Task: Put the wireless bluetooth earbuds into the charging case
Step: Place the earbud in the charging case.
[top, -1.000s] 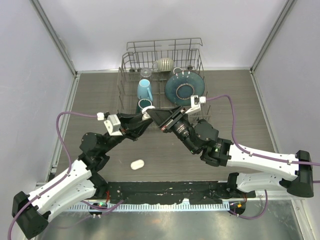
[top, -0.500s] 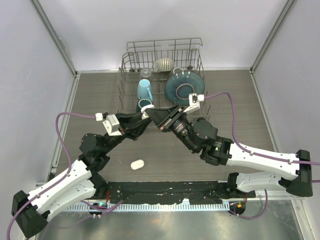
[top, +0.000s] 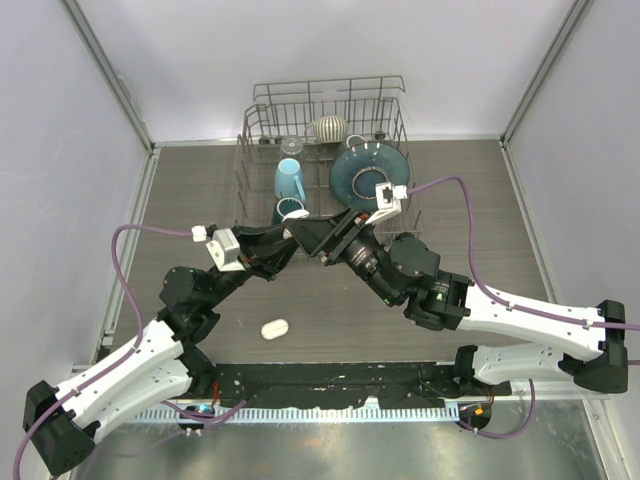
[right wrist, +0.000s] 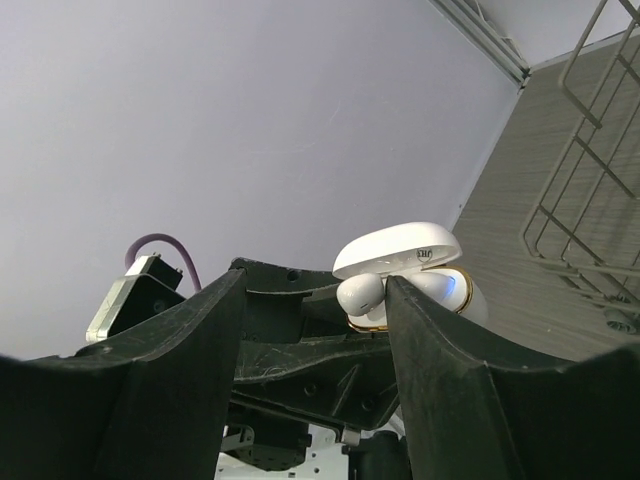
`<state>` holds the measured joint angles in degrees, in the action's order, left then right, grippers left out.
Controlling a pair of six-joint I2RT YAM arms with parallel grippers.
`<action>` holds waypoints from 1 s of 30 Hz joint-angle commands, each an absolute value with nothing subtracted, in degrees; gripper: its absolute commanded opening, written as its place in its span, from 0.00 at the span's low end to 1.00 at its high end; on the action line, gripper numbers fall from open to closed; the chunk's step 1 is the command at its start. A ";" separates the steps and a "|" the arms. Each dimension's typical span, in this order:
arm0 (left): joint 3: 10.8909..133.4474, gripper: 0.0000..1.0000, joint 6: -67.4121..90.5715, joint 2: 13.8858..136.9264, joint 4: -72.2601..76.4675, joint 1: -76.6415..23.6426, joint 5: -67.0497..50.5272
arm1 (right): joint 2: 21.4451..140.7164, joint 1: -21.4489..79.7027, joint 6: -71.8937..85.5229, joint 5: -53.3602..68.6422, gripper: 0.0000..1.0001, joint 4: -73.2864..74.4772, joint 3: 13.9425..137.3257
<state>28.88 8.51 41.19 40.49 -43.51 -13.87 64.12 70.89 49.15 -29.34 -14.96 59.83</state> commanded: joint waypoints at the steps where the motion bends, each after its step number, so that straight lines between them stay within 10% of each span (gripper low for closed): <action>1: 30.06 0.00 8.17 40.08 49.39 -43.95 -13.80 | 64.86 71.02 44.48 -28.57 0.64 -10.55 62.84; 30: 29.18 0.00 8.44 40.25 50.19 -43.95 -10.10 | 65.57 71.10 42.01 -26.19 0.64 -4.22 69.70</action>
<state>28.49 8.58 40.80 43.48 -43.55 -10.87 67.00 70.91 43.59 -26.15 -4.58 69.06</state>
